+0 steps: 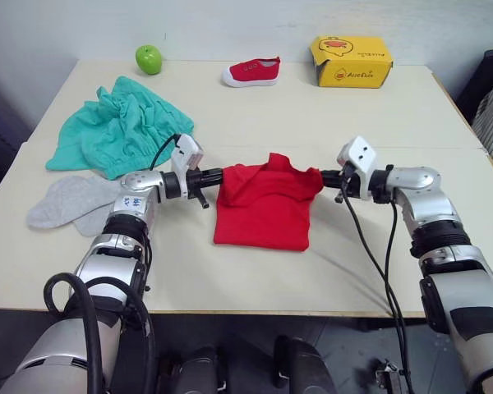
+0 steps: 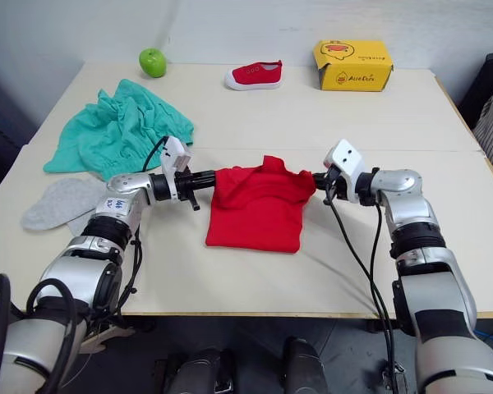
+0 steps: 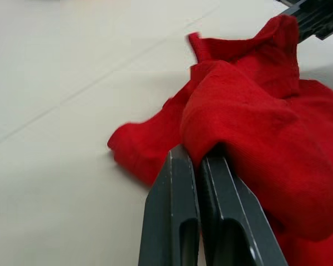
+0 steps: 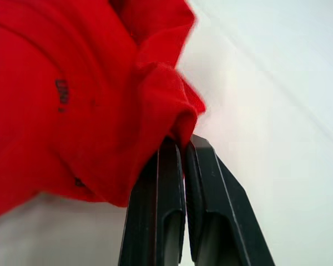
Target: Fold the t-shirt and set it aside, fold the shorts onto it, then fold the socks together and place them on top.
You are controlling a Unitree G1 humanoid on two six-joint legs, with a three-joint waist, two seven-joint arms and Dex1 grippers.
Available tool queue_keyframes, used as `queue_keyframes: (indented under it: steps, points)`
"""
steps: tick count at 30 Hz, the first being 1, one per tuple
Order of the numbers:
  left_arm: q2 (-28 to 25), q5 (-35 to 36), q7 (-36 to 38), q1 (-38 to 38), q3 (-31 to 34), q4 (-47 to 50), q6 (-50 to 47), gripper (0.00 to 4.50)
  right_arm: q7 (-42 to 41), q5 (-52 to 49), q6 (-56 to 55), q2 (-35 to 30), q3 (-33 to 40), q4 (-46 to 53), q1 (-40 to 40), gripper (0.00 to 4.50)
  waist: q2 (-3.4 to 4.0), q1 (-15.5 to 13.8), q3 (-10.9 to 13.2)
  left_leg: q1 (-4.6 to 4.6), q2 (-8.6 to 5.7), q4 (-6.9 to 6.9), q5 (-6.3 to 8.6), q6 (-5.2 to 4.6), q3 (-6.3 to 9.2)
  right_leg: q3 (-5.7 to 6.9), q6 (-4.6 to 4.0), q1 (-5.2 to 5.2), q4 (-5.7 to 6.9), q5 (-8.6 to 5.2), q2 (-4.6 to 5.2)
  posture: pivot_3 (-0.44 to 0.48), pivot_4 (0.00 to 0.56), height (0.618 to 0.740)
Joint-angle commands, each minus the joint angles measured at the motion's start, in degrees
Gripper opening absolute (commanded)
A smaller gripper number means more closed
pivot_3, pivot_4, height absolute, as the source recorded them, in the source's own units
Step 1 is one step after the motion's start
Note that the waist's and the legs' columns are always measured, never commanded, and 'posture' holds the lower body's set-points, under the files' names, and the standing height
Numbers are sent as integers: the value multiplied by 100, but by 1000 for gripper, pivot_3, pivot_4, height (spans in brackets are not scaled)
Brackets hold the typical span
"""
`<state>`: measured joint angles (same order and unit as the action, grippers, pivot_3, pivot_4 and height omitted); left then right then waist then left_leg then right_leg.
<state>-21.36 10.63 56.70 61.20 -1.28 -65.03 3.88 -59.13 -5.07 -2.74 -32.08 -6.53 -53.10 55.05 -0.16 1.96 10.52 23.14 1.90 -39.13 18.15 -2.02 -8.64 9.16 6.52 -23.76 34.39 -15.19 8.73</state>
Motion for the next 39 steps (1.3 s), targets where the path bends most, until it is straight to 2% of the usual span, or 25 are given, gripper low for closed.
queue_keyframes:
  steps: [1,2,3,9,11,14,17,21,24,27,29,31,35,38,39]
  points:
    - [-13,-74,-483,258,236,-70,-78,684,351,-236,196,142,452,-56,63,0,0,0,0,0,0,0,-3,1,1,0,0,0,2,0,0,0,150,740]
    - [-20,-101,-601,269,269,-88,-82,1031,524,-240,147,185,540,-73,57,492,0,0,0,-1,1,-1,-5,3,6,0,0,0,5,0,0,0,150,740]
    - [-34,-147,-758,268,291,-91,-51,1305,596,-215,129,198,579,-85,39,707,0,0,0,0,1,0,-7,5,8,-1,0,-3,8,0,0,0,150,740]
    - [-275,-305,-1850,139,583,-137,150,3193,1481,-143,-191,-9,1018,-273,-89,2759,0,1,0,-3,2,0,-8,6,18,-4,0,-4,13,0,1,0,150,740]
    - [-370,-126,-1864,97,825,-151,127,3788,1704,-200,-336,-173,1221,-352,-122,3412,0,3,0,-3,2,0,-8,6,21,-6,0,-5,14,0,2,0,150,740]
    - [-473,-55,-1595,-32,983,-65,130,3822,1422,-329,-595,-338,1392,-103,-332,4480,0,4,0,-3,2,1,-8,6,17,-6,0,-5,13,0,2,0,150,740]
    - [-581,-224,-1134,-268,825,155,76,3822,791,-608,-469,-409,1467,571,-782,4480,0,0,0,-6,1,1,-8,6,6,-6,0,-3,13,0,1,0,150,740]
    - [-703,-382,-910,-525,661,358,-266,4461,295,-865,-37,-435,1333,2142,-1748,4500,0,-17,0,-6,0,0,-9,7,0,-6,0,-4,15,0,0,0,150,740]
    - [-860,-453,-614,-776,557,735,-144,4461,47,-1032,181,-409,1179,3459,-2442,4500,0,-22,0,-5,0,0,-9,7,5,-8,0,-6,18,0,1,0,150,740]
    - [-1088,-137,304,-1394,605,1716,815,4461,-162,-1004,177,-370,740,4847,-3217,4500,1,-9,-1,-10,4,-1,-8,8,16,-16,-2,-10,25,-1,1,0,150,740]
    - [-1167,149,923,-1779,632,2339,1175,4461,-118,-935,222,-285,526,5347,-3479,4500,1,-15,0,-15,10,-1,-6,12,23,-20,-6,-11,30,-3,-1,0,150,740]
    - [-1194,252,1243,-2060,545,2787,1321,4461,47,-791,234,-175,337,5578,-3554,4500,1,-30,0,-20,10,-4,-6,12,25,-26,-7,-12,35,-4,0,0,150,740]
    - [-1127,-310,1217,-2441,-4,3298,1884,4461,366,-111,-220,60,-163,5348,-3464,4500,0,-81,-1,-31,6,-16,-7,10,25,-26,-8,-1,48,-3,5,0,150,740]
    - [-965,-824,644,-2380,-250,2943,2283,4500,723,452,-765,240,-431,4680,-3106,3918,-1,-86,-1,-33,3,-16,-7,8,25,-29,-9,0,50,-3,8,0,150,740]
    - [-923,-973,497,-2337,-324,2787,2355,4500,817,582,-905,307,-506,4448,-2988,3566,-1,-86,-1,-33,1,-16,-8,6,25,-30,-10,-1,51,-3,10,0,150,740]
